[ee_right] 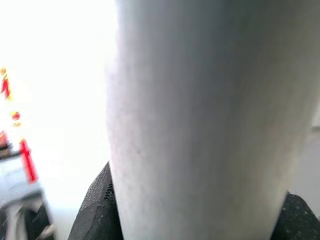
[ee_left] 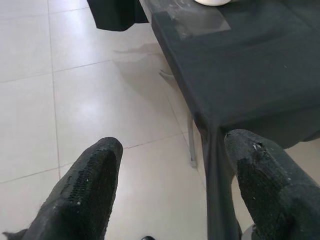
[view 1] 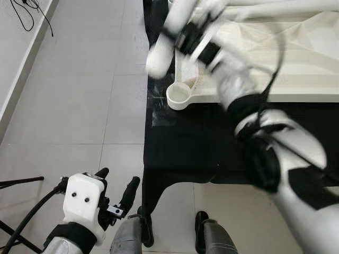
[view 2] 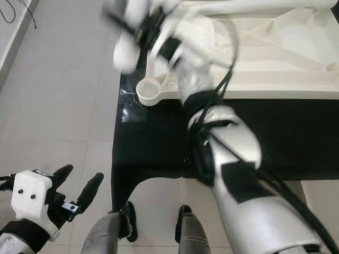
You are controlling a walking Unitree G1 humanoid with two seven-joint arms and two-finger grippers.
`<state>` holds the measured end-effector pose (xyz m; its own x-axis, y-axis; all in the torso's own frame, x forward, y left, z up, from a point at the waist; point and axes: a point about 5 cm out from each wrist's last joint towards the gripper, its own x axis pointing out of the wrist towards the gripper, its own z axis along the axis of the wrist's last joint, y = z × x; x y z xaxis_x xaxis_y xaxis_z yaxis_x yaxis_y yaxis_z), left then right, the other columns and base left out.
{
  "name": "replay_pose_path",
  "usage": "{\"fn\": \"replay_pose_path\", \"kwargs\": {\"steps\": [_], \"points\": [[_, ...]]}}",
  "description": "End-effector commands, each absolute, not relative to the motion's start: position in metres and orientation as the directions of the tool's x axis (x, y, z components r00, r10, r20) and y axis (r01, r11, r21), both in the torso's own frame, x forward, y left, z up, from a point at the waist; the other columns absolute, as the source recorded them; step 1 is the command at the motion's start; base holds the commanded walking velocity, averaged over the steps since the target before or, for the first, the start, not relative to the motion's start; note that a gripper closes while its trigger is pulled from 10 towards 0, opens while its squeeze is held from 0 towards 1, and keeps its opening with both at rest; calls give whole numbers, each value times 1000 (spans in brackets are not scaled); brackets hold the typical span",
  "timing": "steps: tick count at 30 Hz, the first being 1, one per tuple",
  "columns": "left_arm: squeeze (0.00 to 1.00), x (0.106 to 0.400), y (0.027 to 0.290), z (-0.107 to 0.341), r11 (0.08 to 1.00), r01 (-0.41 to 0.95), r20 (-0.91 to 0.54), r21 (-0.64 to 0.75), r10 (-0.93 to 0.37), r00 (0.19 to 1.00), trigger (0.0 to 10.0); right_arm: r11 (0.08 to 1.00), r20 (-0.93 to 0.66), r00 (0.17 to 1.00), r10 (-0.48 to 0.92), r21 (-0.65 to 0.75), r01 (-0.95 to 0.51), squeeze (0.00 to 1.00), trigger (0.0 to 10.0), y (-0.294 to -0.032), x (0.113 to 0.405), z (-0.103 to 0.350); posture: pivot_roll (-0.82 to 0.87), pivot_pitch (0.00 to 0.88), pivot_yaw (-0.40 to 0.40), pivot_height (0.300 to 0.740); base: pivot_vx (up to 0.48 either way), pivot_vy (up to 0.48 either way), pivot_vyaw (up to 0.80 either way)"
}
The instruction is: Building children table
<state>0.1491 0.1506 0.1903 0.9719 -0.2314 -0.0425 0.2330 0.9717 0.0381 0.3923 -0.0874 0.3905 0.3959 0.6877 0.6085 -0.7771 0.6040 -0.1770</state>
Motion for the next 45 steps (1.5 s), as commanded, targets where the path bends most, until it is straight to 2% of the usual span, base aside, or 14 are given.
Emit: {"fn": "replay_pose_path", "kwargs": {"steps": [1,5,7,10,11,12,16,21,27,35,38,40,42,45], "points": [[0,145,148,188,970,241,-64,19,-239,969,10000,594,590,416,692,-138,-793,0,10000,-87,395,379,134,419,15,740,0,0,0],[0,145,148,188,971,238,-65,16,-237,969,10000,592,582,410,702,-156,-791,0,10000,-101,396,378,132,413,18,740,0,0,0],[0,145,149,188,971,240,-68,13,-239,969,10000,493,495,321,807,-265,-829,0,10000,-104,391,368,128,410,22,740,0,0,0],[0,145,149,188,970,242,-69,12,-240,968,10000,425,434,268,860,-318,-847,0,10000,-103,388,362,128,409,22,740,0,0,0],[0,145,149,187,970,242,-69,10,-241,968,10000,342,359,207,910,-370,-864,0,10000,-101,385,354,127,406,23,740,0,0,0],[0,145,149,187,970,242,-69,10,-241,968,10000,342,359,207,910,-370,-864,0,10000,-101,385,354,127,406,23,740,0,0,0],[0,146,149,187,970,243,-71,9,-242,968,10000,186,215,99,972,-435,-881,0,10000,-97,379,338,126,399,25,740,0,0,0],[0,147,150,186,970,244,-72,10,-242,967,10000,139,117,94,989,-480,-866,0,10000,-89,377,326,125,390,27,740,0,0,0],[0,149,150,185,970,242,-72,12,-241,968,10000,134,-15,169,986,-537,-833,0,10000,-87,380,312,126,386,23,740,0,0,0],[0,150,150,186,970,241,-68,11,-240,968,10000,100,-113,193,975,-550,-829,0,10000,-94,382,309,127,390,14,740,0,0,0],[0,150,150,186,970,241,-67,10,-240,968,10000,69,-158,182,970,-542,-837,0,10000,-98,381,309,127,390,14,740,0,0,0],[0,151,150,186,970,241,-65,8,-240,969,10000,-18,-236,121,964,-514,-858,0,10000,-101,378,307,118,392,11,740,0,0,0],[0,151,150,186,970,241,-65,8,-240,969,10000,-18,-236,121,964,-514,-858,0,10000,-101,378,307,118,392,11,740,0,0,0],[0,151,150,186,970,241,-63,8,-240,969,10000,-98,-282,52,958,-492,-865,0,10000,-94,375,303,117,395,9,740,0,0,0]]}}
